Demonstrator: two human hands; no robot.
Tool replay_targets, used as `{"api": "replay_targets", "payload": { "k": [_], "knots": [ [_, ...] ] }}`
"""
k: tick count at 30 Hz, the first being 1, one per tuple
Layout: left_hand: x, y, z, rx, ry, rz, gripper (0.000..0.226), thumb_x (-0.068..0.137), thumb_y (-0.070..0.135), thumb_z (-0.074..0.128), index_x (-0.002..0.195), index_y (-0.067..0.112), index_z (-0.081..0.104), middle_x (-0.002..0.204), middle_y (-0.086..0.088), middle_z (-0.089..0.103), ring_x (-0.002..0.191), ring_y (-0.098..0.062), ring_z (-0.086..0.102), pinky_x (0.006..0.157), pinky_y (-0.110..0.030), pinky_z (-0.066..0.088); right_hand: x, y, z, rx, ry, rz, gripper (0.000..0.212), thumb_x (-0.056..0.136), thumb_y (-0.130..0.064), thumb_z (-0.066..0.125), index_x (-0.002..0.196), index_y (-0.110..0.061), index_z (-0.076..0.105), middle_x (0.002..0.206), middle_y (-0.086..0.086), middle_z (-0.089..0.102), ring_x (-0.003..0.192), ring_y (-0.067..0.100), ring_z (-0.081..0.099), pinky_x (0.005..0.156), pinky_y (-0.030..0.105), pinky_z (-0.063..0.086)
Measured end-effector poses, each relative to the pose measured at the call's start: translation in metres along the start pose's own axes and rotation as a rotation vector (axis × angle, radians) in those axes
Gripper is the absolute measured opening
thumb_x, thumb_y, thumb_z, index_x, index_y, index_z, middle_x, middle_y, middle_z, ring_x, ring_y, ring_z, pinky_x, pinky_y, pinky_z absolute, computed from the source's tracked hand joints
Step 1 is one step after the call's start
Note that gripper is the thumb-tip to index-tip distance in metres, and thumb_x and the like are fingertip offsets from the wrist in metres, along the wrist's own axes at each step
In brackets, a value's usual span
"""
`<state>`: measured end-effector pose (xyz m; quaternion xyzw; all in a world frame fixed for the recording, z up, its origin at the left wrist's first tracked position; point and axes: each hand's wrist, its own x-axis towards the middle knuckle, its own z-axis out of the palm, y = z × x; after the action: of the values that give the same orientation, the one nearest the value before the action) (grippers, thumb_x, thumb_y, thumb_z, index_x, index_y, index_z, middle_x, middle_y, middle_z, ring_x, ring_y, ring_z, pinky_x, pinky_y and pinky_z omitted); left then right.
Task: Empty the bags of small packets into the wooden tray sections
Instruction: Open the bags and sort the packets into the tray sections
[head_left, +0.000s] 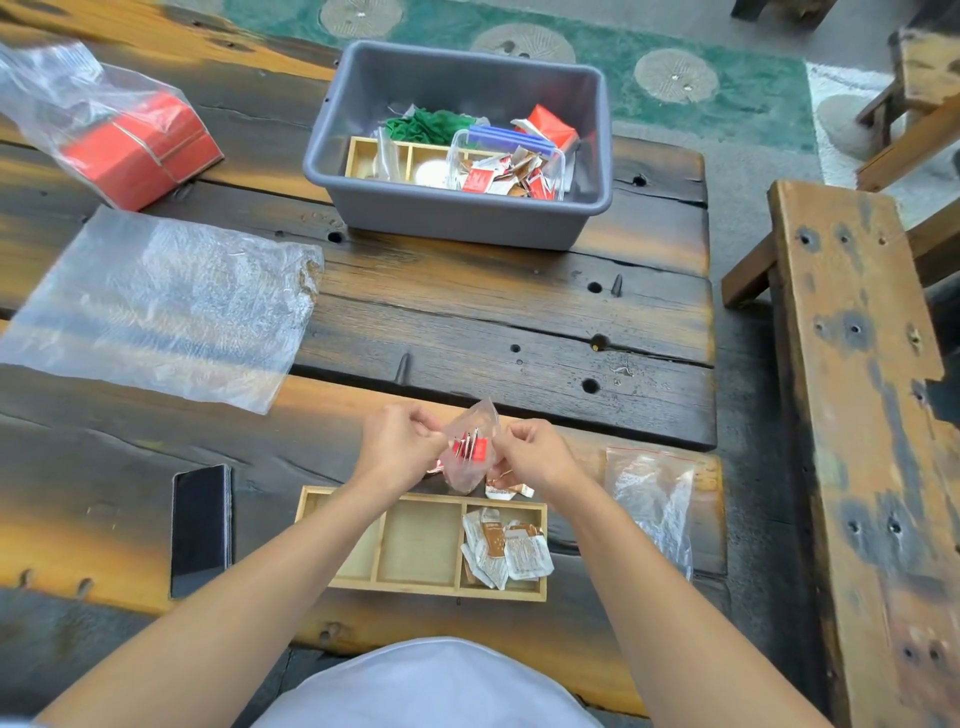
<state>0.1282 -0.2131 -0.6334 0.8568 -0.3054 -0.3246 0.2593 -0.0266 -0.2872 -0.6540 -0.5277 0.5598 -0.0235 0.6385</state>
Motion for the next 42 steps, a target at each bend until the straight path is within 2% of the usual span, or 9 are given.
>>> {"api": "replay_targets", "payload": {
  "k": [5, 12, 17, 20, 25, 29, 34, 38, 42],
  "knots": [
    [0.003, -0.008, 0.001, 0.078, 0.078, -0.003, 0.004, 0.071, 0.011, 0.065, 0.075, 0.013, 0.065, 0.070, -0.002, 0.066, 0.074, -0.021, 0.060, 0.065, -0.027, 0.045, -0.007, 0.005, 0.001, -0.097, 0.201, -0.044, 0.030, 0.093, -0.018, 0.054, 0.063, -0.012, 0.054, 0.054, 0.009, 0.059, 0.053, 0.023, 0.065, 0.061, 0.035, 0.055],
    [-0.003, 0.006, 0.006, -0.077, 0.151, -0.059, 0.010, 0.072, 0.010, 0.058, 0.063, 0.014, 0.057, 0.061, -0.001, 0.059, 0.070, -0.028, 0.057, 0.061, -0.028, 0.037, -0.024, 0.008, 0.019, 0.118, 0.595, -0.223, 0.039, 0.086, -0.006, 0.048, 0.054, -0.017, 0.030, 0.056, -0.002, 0.034, 0.055, 0.012, 0.030, 0.051, 0.027, 0.025],
    [-0.031, 0.034, -0.021, -0.326, 0.013, 0.172, 0.024, 0.075, -0.001, 0.062, 0.061, 0.014, 0.051, 0.050, 0.005, 0.044, 0.042, -0.008, 0.049, 0.046, -0.018, 0.039, -0.034, 0.008, 0.003, 0.454, 0.222, -0.259, 0.023, 0.091, -0.036, 0.058, 0.082, -0.014, 0.060, 0.082, -0.001, 0.064, 0.077, 0.015, 0.056, 0.070, 0.035, 0.046],
    [-0.046, 0.052, -0.041, -0.596, -0.124, 0.215, 0.026, 0.076, -0.015, 0.054, 0.064, 0.007, 0.048, 0.045, 0.001, 0.044, 0.034, -0.005, 0.045, 0.037, -0.016, 0.035, -0.033, 0.011, -0.006, 0.749, 0.018, -0.066, 0.052, 0.090, -0.063, 0.051, 0.114, -0.020, 0.065, 0.121, 0.008, 0.066, 0.106, 0.025, 0.061, 0.086, 0.045, 0.050],
    [-0.062, 0.063, -0.074, -0.936, -0.414, 0.115, 0.017, 0.066, -0.002, 0.048, 0.061, 0.014, 0.051, 0.046, 0.002, 0.041, 0.029, -0.004, 0.026, 0.035, -0.011, 0.034, -0.041, 0.013, 0.013, 0.778, -0.262, 0.017, 0.050, 0.077, -0.062, 0.067, 0.123, -0.043, 0.061, 0.135, 0.003, 0.057, 0.120, 0.032, 0.058, 0.099, 0.057, 0.048],
    [-0.075, 0.063, -0.099, -1.229, -0.593, 0.002, 0.020, 0.053, -0.002, 0.054, 0.062, 0.016, 0.050, 0.052, 0.003, 0.034, 0.029, -0.002, 0.021, 0.034, -0.014, 0.037, -0.050, 0.016, 0.024, 0.694, -0.570, -0.129, 0.069, 0.078, -0.062, 0.067, 0.138, -0.028, 0.056, 0.135, 0.005, 0.062, 0.120, 0.027, 0.059, 0.096, 0.048, 0.049],
    [-0.080, 0.041, -0.099, -1.401, -0.269, -0.233, 0.019, 0.074, -0.002, 0.040, 0.065, 0.015, 0.040, 0.053, 0.004, 0.032, 0.031, -0.003, 0.024, 0.034, -0.012, 0.030, -0.069, 0.027, 0.033, 0.629, -0.738, -0.088, 0.098, 0.066, -0.060, 0.080, 0.144, -0.010, 0.046, 0.122, 0.015, 0.061, 0.111, 0.031, 0.059, 0.091, 0.048, 0.052],
    [-0.088, -0.008, -0.075, -1.421, 0.005, -0.446, 0.018, 0.085, 0.004, 0.040, 0.070, 0.013, 0.039, 0.057, -0.001, 0.044, 0.040, -0.008, 0.035, 0.046, -0.016, 0.036, -0.089, 0.050, 0.049, 0.599, -0.590, 0.070, 0.076, 0.071, -0.050, 0.082, 0.134, -0.015, 0.056, 0.107, 0.013, 0.069, 0.095, 0.028, 0.067, 0.083, 0.049, 0.056],
    [-0.120, -0.058, -0.025, -0.969, 0.078, -0.615, 0.031, 0.091, 0.041, 0.052, 0.097, 0.011, 0.059, 0.086, -0.006, 0.062, 0.078, -0.021, 0.059, 0.074, -0.037, 0.050, -0.108, 0.081, 0.073, 0.517, -0.487, 0.399, 0.049, 0.087, -0.044, 0.071, 0.122, -0.010, 0.063, 0.103, 0.015, 0.075, 0.089, 0.030, 0.074, 0.082, 0.050, 0.059]
  ]
}}
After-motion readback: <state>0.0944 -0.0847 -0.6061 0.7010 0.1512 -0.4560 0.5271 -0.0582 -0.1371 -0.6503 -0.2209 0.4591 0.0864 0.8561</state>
